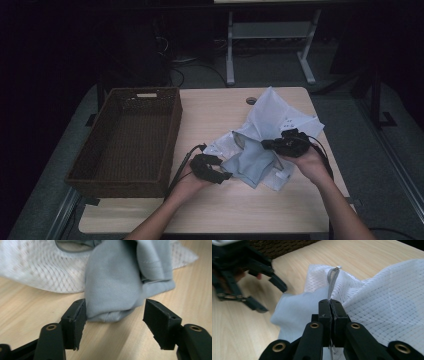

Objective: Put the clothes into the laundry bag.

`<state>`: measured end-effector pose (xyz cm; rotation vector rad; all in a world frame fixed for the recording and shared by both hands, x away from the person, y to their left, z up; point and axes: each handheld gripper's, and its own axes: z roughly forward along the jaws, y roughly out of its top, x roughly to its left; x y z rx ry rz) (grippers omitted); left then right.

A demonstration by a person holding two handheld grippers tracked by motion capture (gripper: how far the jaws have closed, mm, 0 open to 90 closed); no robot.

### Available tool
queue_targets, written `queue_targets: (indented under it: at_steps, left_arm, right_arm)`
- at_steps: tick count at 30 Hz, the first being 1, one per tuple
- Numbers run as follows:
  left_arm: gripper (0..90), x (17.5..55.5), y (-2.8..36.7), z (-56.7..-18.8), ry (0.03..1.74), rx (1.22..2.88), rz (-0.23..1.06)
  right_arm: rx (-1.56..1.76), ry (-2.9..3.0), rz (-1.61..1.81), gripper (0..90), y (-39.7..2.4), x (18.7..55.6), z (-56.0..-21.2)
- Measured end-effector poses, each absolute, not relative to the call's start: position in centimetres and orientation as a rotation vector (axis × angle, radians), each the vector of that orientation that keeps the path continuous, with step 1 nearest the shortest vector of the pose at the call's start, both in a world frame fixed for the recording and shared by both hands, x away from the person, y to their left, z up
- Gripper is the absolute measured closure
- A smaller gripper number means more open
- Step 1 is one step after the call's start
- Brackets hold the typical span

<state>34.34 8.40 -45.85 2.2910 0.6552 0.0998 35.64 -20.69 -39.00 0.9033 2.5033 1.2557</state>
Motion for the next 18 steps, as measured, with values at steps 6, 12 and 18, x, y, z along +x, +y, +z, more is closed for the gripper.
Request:
queue_targets:
  at_steps: [6,12,18]
  left_arm:
    - [50.8,34.4,7.5,-46.4,0.619,2.324,0.128]
    - [83.1,34.4,7.7,-45.7,0.602,2.327,0.109]
    - [85.5,34.4,9.5,-43.4,0.622,2.203,0.107]
  right_arm:
    - [0.875,2.52,1.265,87.2,-20.9,34.2,-39.2]
    - [0.841,2.541,1.272,87.2,-20.1,33.8,-39.0]
    - [0.806,2.561,1.277,87.2,-19.4,33.4,-38.7]
